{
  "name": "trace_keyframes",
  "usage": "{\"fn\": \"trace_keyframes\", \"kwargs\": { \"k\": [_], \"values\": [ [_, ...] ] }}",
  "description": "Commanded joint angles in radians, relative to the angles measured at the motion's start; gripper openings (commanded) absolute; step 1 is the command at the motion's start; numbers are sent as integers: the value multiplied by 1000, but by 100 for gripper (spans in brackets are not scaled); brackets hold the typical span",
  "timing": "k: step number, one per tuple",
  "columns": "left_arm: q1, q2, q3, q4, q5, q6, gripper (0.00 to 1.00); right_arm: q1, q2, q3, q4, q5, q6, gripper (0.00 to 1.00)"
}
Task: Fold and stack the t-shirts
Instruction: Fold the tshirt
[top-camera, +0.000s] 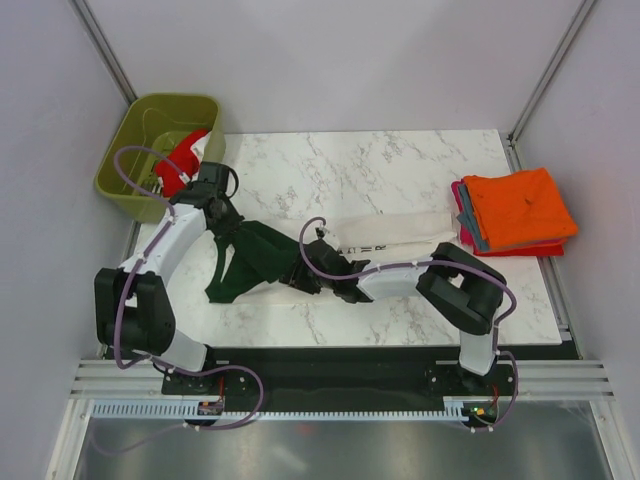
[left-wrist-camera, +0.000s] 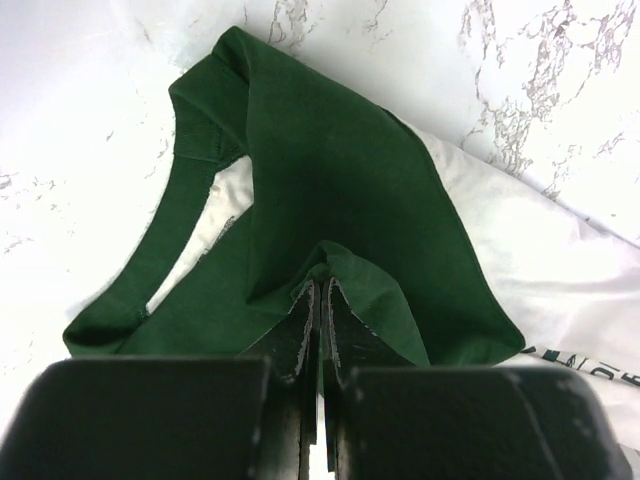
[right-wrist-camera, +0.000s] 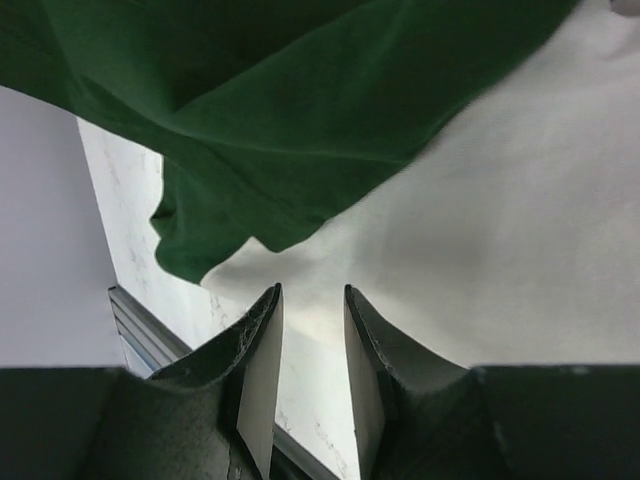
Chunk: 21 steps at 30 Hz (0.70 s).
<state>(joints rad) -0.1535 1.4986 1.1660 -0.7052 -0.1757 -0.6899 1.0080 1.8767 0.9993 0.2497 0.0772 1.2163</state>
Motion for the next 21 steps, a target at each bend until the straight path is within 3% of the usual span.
{"fn": "trace_keyframes", "kwargs": {
  "k": [1, 21],
  "values": [
    [8, 22, 4, 52, 28, -40, 2, 9, 39, 47, 26, 24, 37, 39],
    [25, 34, -20, 73, 44, -42, 2, 24, 133, 137, 22, 47, 45, 40]
  ]
}}
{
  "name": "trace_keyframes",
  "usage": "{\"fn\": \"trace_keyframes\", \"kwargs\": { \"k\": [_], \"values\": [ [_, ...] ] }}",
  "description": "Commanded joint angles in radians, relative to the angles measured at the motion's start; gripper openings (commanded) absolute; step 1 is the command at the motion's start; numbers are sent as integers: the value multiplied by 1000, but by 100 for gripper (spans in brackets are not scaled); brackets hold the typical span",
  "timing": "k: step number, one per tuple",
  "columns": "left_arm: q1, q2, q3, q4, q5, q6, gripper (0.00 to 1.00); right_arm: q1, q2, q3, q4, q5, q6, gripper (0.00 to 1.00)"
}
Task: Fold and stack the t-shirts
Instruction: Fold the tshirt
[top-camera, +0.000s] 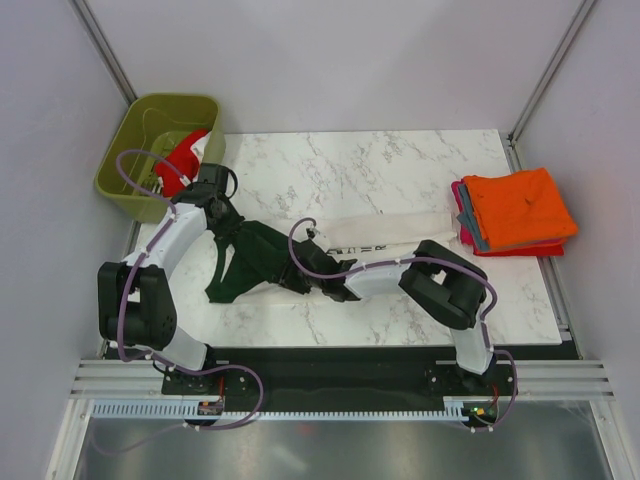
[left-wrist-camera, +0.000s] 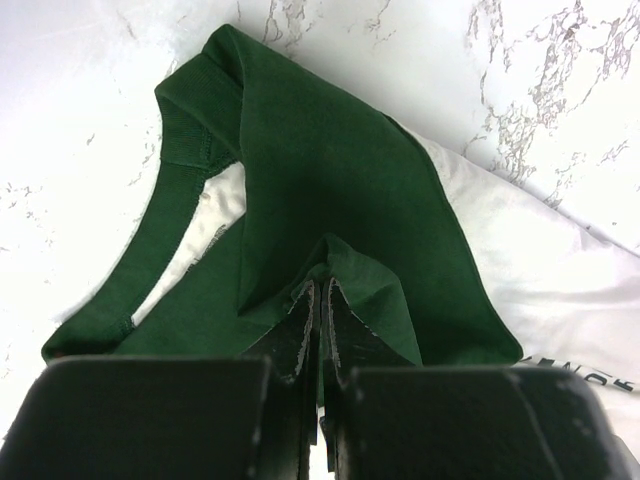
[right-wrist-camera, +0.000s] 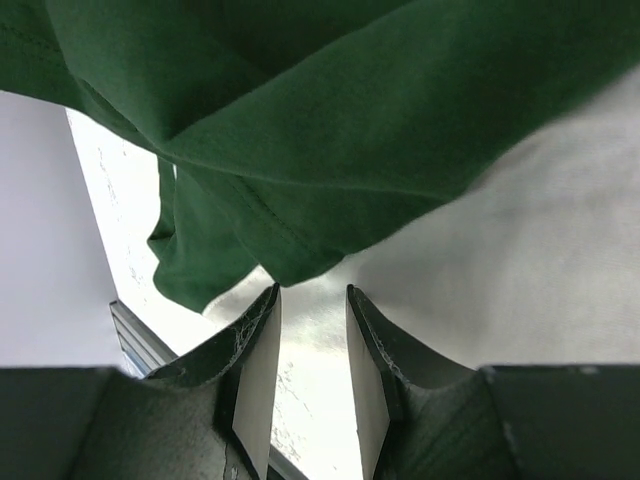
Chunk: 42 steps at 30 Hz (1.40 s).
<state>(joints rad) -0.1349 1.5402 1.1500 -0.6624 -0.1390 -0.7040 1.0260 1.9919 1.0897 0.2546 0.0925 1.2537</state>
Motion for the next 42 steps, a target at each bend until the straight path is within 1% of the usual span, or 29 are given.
{"fn": "trace_keyframes", "kwargs": {
  "k": [1, 10, 14, 18, 19, 22, 25, 31, 35, 36, 39, 41, 42],
  "values": [
    [6, -8, -6, 30, 7, -29, 2, 6, 22, 52, 8, 30, 7, 40],
    [8, -14, -9, 30, 4, -31, 2, 6, 77, 93, -2, 47, 18, 41],
    [8, -14, -9, 30, 3, -34, 2, 5, 87, 95, -5, 50, 24, 36],
    [8, -20, -12, 30, -4, -35, 2, 3, 65, 96, -12, 52, 20, 18],
    [8, -23, -13, 30, -5, -35, 2, 0, 53, 98, -26, 52, 15, 11],
    [8, -31, -15, 30, -5, -37, 2, -9, 16, 87, -44, 50, 6, 0],
    [9, -40, -24, 30, 3, -37, 2, -15, -19, 70, -54, 35, -11, 0],
    [8, -74, -53, 30, 4, -35, 2, -35, -132, -14, -64, -11, -43, 0],
    [8, -97, -68, 30, 0, -34, 2, -47, -162, -53, -63, -17, -57, 1],
    [8, -97, -69, 30, -10, -35, 2, -46, -156, -51, -61, -20, -59, 15],
    [8, -80, -52, 29, -20, -32, 2, -46, -105, -21, -46, -59, -53, 27],
    [9, -66, -46, 30, -19, -37, 2, -43, -67, 13, -34, -66, -46, 32],
    [9, -63, -39, 30, -19, -38, 2, -43, -55, 25, -35, -66, -46, 36]
  ]
}}
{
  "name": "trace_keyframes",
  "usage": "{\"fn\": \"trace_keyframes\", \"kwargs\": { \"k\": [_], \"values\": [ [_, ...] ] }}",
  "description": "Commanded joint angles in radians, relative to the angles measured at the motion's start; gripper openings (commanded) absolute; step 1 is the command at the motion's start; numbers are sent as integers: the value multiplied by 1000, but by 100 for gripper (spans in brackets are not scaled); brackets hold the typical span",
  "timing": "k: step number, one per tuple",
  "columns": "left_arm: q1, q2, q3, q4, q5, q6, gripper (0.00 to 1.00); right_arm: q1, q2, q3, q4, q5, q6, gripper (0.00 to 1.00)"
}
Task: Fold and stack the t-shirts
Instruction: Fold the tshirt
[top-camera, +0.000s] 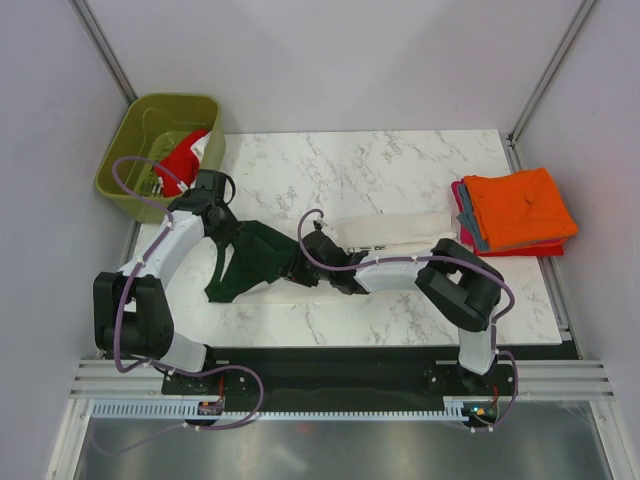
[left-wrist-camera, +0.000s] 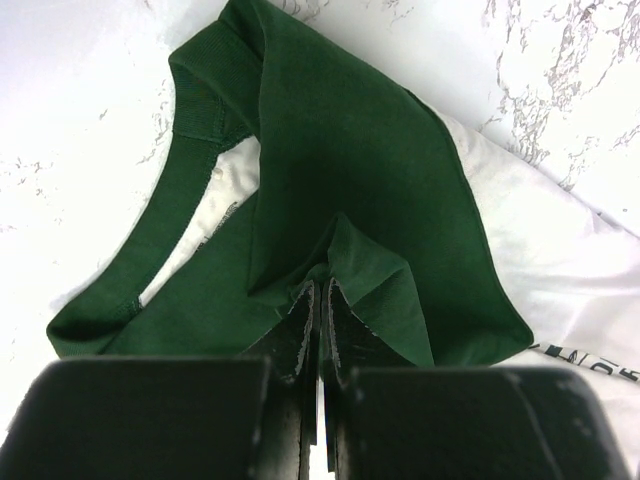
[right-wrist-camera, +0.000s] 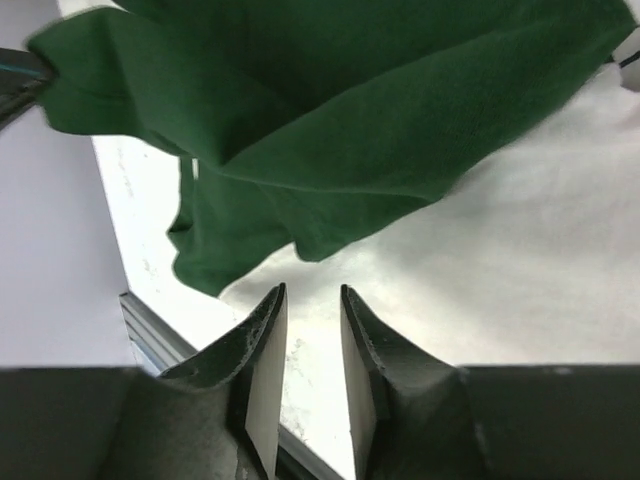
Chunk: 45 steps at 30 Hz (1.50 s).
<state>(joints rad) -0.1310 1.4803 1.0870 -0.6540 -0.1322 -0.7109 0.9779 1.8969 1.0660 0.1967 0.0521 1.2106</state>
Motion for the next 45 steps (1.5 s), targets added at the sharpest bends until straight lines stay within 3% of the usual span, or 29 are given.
{"fn": "trace_keyframes", "kwargs": {
  "k": [1, 23, 31, 39, 45],
  "values": [
    [5, 3, 28, 21, -27, -32, 2, 7, 59, 72, 20, -26, -3, 38],
    [11, 14, 42, 21, -9, -33, 2, 22, 183, 147, -2, 17, 61, 51],
    [11, 18, 33, 22, -7, -35, 2, 22, 212, 175, -2, 64, 78, 35],
    [13, 11, 27, 24, -10, -35, 2, 21, 160, 149, -19, 81, 53, 0],
    [11, -23, 5, 24, -6, -38, 2, 1, 91, 98, -11, -24, 24, 0]
  ]
}}
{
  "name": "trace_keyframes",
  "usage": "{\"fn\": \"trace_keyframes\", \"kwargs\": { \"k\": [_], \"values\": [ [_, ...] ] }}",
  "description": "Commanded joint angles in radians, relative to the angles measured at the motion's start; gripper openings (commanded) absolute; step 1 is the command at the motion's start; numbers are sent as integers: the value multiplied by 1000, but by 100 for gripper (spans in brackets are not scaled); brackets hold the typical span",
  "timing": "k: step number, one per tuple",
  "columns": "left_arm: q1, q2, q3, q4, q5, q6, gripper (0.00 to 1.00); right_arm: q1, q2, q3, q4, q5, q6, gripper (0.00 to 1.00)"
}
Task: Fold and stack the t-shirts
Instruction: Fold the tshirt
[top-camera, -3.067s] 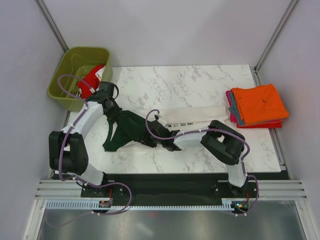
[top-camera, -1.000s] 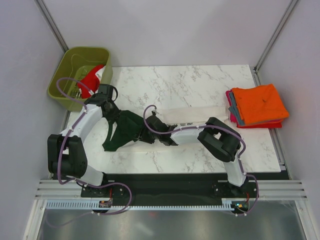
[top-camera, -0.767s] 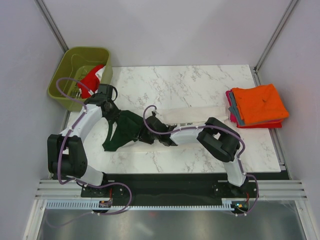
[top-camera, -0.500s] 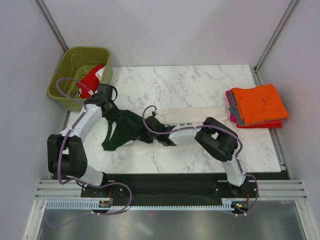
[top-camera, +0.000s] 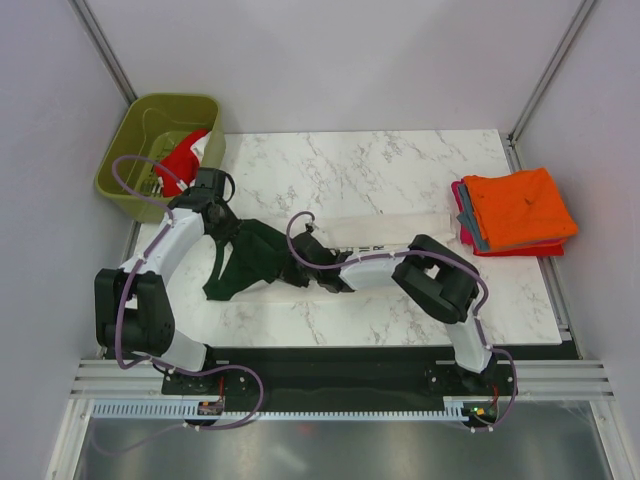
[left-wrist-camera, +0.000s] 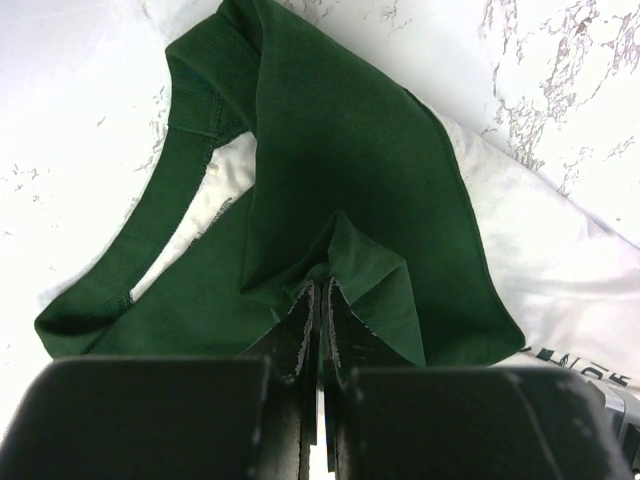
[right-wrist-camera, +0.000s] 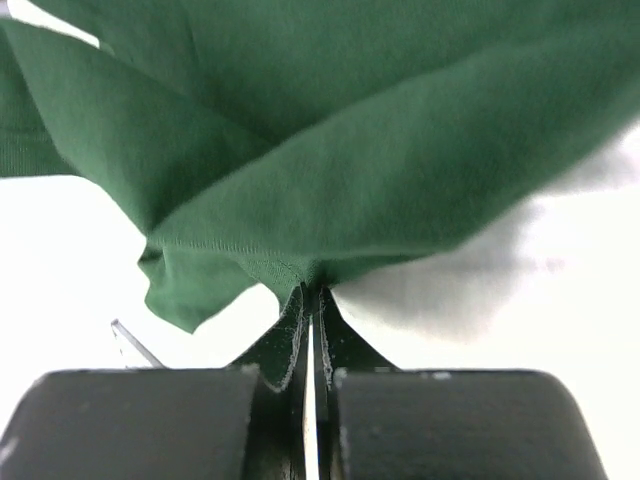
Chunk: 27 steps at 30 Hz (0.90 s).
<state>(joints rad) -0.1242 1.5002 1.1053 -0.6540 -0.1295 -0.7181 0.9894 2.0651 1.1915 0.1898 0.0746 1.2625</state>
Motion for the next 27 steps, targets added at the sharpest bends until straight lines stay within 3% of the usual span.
{"fn": "trace_keyframes", "kwargs": {
  "k": [1, 12, 17, 27],
  "values": [
    [5, -47, -21, 24, -1, -30, 2, -17, -88, -35, -4, -64, -34, 0],
    [-5, -169, -136, 24, 85, -33, 2, -86, -151, -50, -170, -353, -159, 0],
    [-18, -244, -203, 17, 125, -35, 2, -126, -186, -79, -187, -412, -215, 0],
    [-35, -388, -303, -19, 271, -44, 2, -193, -226, -78, -381, -516, -380, 0]
  ]
}}
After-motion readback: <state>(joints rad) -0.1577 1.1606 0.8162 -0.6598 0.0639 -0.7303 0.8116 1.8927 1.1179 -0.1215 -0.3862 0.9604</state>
